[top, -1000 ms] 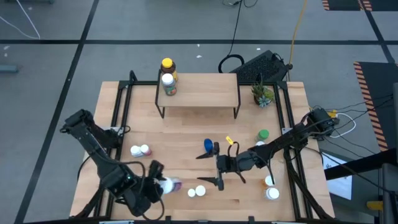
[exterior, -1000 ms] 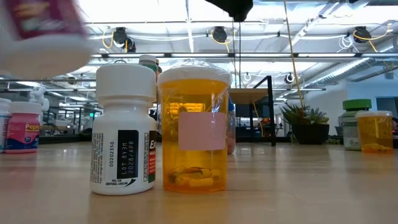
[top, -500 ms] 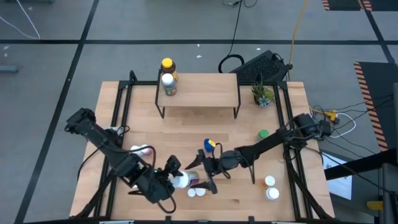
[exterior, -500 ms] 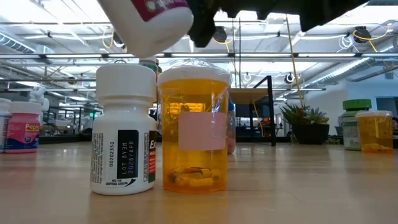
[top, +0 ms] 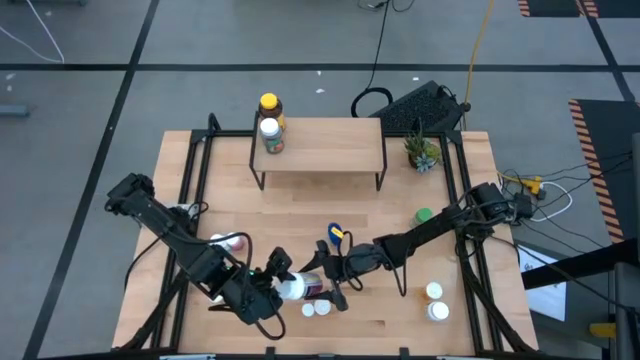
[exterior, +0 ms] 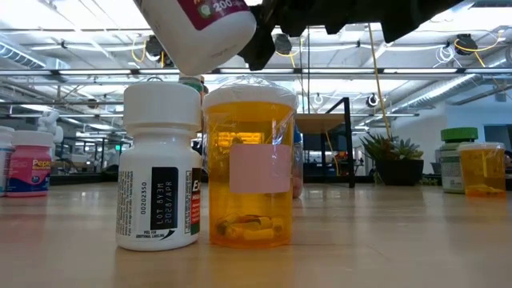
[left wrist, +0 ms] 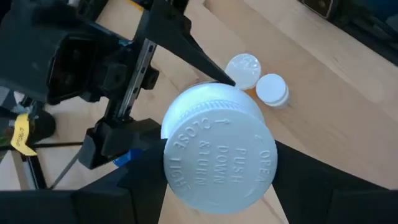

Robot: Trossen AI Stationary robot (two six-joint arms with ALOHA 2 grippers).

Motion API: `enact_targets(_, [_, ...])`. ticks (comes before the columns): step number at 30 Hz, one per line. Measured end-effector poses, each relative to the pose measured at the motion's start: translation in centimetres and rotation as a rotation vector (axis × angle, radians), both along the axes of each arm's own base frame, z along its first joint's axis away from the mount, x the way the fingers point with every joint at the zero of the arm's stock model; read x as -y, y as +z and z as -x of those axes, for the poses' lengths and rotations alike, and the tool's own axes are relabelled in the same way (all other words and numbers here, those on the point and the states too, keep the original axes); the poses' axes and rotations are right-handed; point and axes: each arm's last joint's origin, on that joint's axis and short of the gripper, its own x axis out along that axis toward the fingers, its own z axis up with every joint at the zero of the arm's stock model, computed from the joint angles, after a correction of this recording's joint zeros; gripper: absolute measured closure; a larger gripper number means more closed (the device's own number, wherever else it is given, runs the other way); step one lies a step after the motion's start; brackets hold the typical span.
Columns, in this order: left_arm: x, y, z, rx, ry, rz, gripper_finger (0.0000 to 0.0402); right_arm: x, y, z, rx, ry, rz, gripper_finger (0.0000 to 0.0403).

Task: Pick and place medicine bottles onto shelf by color
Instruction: Put the large white medicine bottle on the shelf, aligned with the other large yellow and green medicine bottles

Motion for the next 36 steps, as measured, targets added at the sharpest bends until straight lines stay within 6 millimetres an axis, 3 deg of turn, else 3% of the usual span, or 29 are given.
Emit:
enact_targets(7, [-0.2, 0.0, -0.1, 0.010, 0.189, 0.129, 0.0145, 0.1, 0.1, 0.0, 0.044, -0.096, 0.085, 0.0158])
enact_targets(17, [-1.0, 1.6, 0.4, 0.117, 0.404, 0.280, 0.0060, -1.1, 1.3, 0.5, 0.196, -0.317, 0.238, 0.0157])
enact_targets(21, [-1.6, 2.5, 0.8, 0.194, 0.532, 0.347, 0.0043, -1.6, 1.9, 0.9, 0.248, -0.393, 0.305, 0.0157])
enact_targets(30, [0.4, 1.0, 2.1, 0.418, 0.597, 0.264, 0.0072, -2.3, 2.2, 2.5, 0.396, -0.399, 0.309, 0.0156])
enact_targets(36, [1.8, -0.4, 1.0, 0.642, 0.543, 0.294, 0.0097, -1.4, 1.3, 3.2, 0.416, -0.408, 0.289, 0.0156])
